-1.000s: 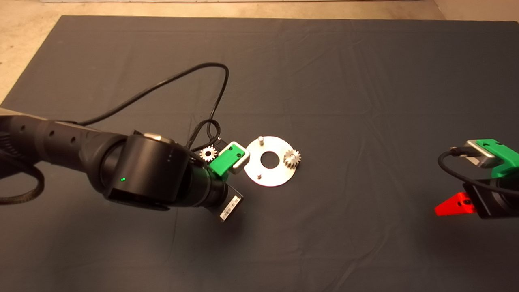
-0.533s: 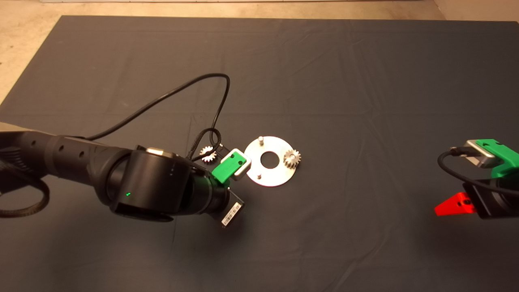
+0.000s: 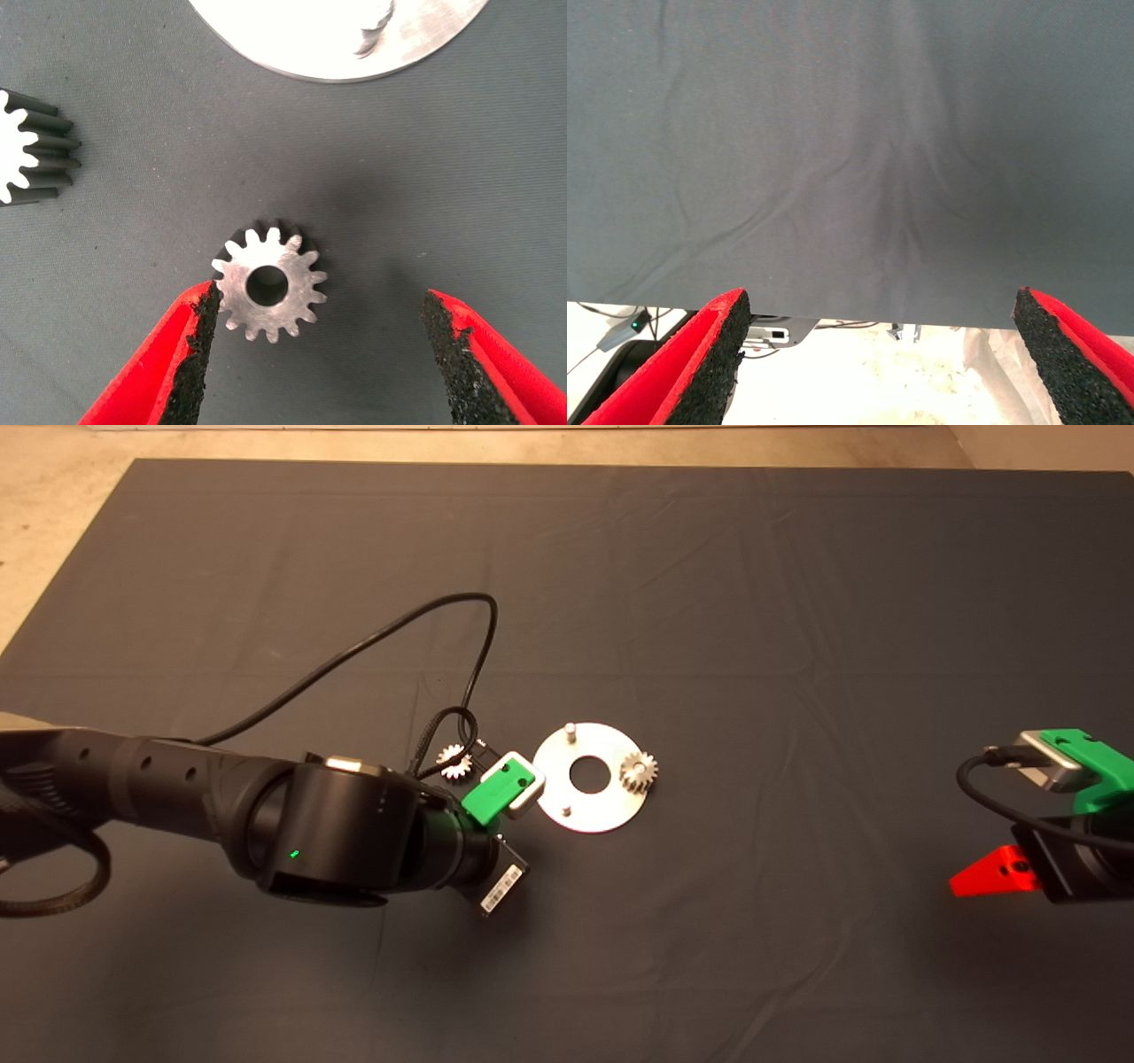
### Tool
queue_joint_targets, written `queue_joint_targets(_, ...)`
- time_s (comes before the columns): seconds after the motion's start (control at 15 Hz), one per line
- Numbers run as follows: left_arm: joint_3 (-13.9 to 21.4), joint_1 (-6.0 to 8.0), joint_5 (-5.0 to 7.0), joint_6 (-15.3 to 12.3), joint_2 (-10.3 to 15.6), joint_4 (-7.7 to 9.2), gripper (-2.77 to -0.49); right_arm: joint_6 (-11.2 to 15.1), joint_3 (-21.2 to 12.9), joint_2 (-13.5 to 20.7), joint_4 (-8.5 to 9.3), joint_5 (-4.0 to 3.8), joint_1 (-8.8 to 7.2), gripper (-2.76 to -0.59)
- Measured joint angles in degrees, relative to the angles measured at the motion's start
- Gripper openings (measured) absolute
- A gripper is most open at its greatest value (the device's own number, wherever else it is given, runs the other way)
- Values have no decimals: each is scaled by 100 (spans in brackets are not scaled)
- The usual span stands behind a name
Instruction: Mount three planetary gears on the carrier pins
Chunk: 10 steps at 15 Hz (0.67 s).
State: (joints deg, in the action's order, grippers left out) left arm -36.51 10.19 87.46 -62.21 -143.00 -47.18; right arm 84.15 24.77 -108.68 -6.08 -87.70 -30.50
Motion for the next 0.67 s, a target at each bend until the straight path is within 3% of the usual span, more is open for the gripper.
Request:
queue_joint_targets(0.33,-54,-43,-2,102,46,-108,-165,0,-18,11,2,-2,0,-115)
queue_joint_targets(0.67,-102,-228,0,141,82,-317,-165,18,-29,13,5,0,0,-115)
